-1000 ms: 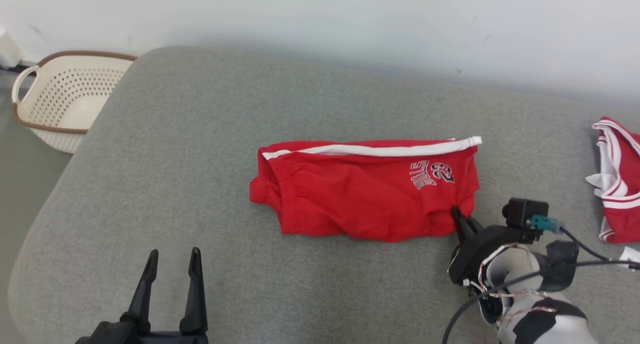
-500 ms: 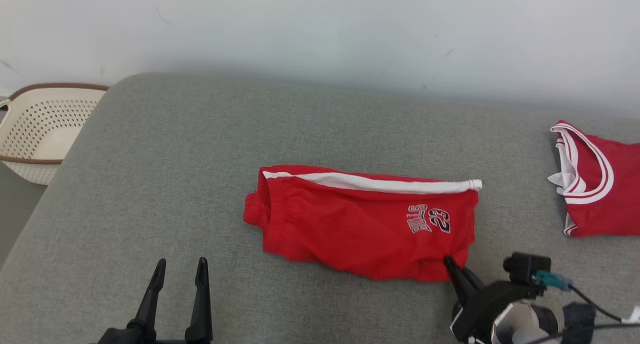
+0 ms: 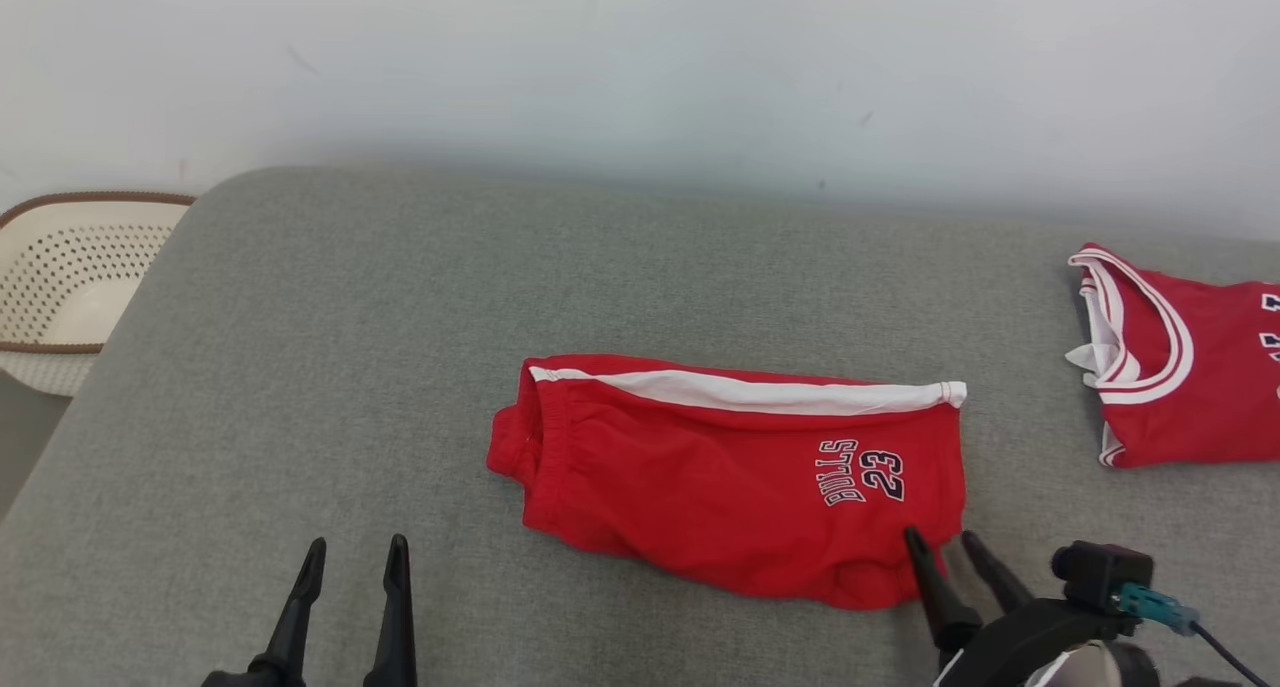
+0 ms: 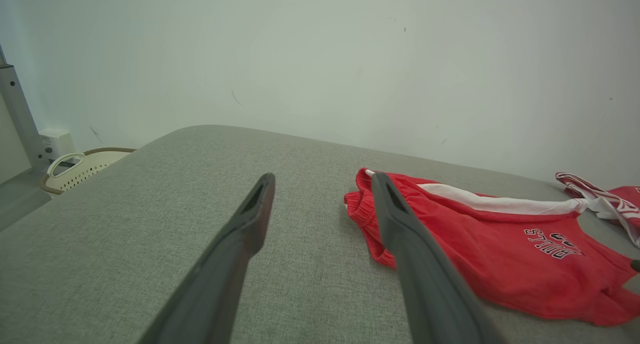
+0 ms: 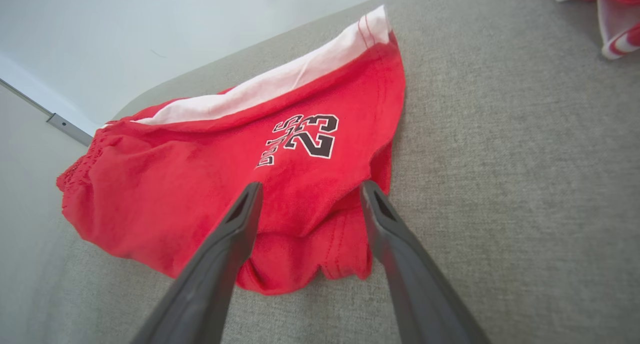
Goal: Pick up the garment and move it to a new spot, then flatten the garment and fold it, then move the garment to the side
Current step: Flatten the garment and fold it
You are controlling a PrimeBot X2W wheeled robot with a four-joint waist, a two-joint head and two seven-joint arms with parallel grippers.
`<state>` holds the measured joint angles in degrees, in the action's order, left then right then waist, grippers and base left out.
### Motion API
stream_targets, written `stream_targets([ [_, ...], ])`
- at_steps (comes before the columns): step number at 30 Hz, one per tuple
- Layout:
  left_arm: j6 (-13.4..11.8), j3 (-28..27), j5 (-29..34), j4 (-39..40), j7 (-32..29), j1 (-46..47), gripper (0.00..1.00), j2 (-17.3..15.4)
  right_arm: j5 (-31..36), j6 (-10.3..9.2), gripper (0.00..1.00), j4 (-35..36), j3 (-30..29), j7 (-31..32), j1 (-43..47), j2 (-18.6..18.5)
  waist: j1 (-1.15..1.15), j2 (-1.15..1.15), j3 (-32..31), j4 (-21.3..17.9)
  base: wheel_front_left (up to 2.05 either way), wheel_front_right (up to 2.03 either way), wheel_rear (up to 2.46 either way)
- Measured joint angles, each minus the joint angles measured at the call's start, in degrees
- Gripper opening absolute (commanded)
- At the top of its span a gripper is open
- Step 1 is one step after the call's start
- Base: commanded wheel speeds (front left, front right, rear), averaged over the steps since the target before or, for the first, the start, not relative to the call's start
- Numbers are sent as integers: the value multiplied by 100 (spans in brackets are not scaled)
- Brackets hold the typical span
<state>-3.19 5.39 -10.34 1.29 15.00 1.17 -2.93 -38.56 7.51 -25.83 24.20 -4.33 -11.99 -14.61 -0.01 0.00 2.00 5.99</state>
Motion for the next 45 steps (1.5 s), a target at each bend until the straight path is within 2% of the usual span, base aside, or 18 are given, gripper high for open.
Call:
stream_targets([
  [12,5,-181,151,51,0,-138,100,1,1971,0,100,1438,-1310,-455,681,288,1,0,-119,-361,0,0,0],
  [17,-22,-278,219,93,0,-256,100,0,2326,0,100,2027,-1692,-524,1051,516,0,0,-153,-503,0,0,0],
  [30,8,-298,417,122,0,-360,100,-57,2601,0,100,2733,-2073,-422,1677,744,0,0,-210,-879,0,0,0],
  [45,55,-242,542,66,0,-361,100,-152,2650,0,100,2876,-1902,-220,1740,850,0,0,-227,-844,0,0,0],
])
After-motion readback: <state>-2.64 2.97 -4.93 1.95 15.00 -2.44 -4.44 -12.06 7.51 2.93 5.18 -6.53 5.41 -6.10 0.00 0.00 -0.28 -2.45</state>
